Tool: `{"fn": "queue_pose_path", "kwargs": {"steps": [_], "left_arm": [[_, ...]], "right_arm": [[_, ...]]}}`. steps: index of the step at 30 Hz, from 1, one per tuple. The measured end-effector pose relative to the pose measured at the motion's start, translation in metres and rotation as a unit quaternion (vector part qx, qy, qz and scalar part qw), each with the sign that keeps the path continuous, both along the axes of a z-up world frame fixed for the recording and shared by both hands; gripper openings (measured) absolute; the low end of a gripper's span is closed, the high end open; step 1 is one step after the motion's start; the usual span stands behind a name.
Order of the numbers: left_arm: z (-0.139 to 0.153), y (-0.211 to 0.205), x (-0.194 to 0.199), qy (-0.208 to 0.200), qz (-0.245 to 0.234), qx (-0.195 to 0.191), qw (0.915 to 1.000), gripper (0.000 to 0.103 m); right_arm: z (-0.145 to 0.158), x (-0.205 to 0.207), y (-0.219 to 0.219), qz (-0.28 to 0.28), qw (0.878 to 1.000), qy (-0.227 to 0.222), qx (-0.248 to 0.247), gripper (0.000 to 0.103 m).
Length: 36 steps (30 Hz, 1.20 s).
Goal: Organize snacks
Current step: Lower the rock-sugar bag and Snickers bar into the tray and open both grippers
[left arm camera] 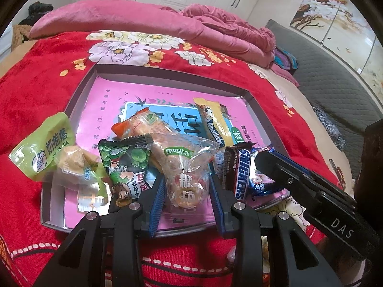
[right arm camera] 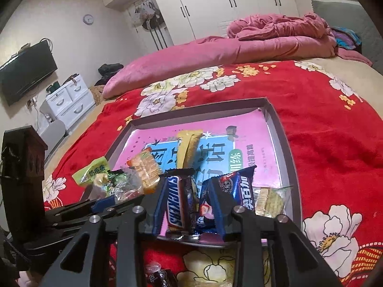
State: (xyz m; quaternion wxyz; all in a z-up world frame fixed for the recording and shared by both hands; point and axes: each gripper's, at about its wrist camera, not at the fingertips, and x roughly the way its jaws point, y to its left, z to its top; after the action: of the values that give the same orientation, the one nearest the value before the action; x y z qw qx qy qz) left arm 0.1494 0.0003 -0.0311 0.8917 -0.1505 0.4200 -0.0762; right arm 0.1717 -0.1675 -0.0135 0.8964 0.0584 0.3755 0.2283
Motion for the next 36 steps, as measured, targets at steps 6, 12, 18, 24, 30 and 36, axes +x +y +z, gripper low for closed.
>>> {"fn": "queue_pose_path", "kwargs": {"steps": [6, 12, 18, 24, 30, 36], "left_arm": [[0.0, 0.0, 0.0, 0.0, 0.001, -0.001, 1.0, 0.038], [0.001, 0.001, -0.001, -0.001, 0.003, -0.001, 1.0, 0.038], [0.001, 0.002, -0.002, -0.003, 0.004, 0.0, 1.0, 0.039], [0.002, 0.003, -0.002, -0.006, 0.006, -0.001, 1.0, 0.044], [0.006, 0.002, -0.003, -0.011, 0.004, 0.002, 0.9999, 0.052], [0.008, 0.0, -0.005, -0.015, 0.005, 0.011, 0.9998, 0.058]], "right_arm": [[0.001, -0.001, 0.001, 0.001, 1.0, -0.005, -0.002, 0.036], [0.003, -0.002, 0.001, 0.003, 1.0, -0.01, -0.001, 0.041], [0.005, -0.004, 0.001, 0.002, 1.0, -0.016, -0.007, 0.046], [0.01, -0.006, -0.003, 0.001, 1.0, -0.028, -0.007, 0.052], [0.01, -0.007, -0.006, -0.005, 0.999, -0.031, -0.011, 0.054], [0.012, -0.008, -0.009, -0.007, 0.999, -0.033, -0.01, 0.057]]}}
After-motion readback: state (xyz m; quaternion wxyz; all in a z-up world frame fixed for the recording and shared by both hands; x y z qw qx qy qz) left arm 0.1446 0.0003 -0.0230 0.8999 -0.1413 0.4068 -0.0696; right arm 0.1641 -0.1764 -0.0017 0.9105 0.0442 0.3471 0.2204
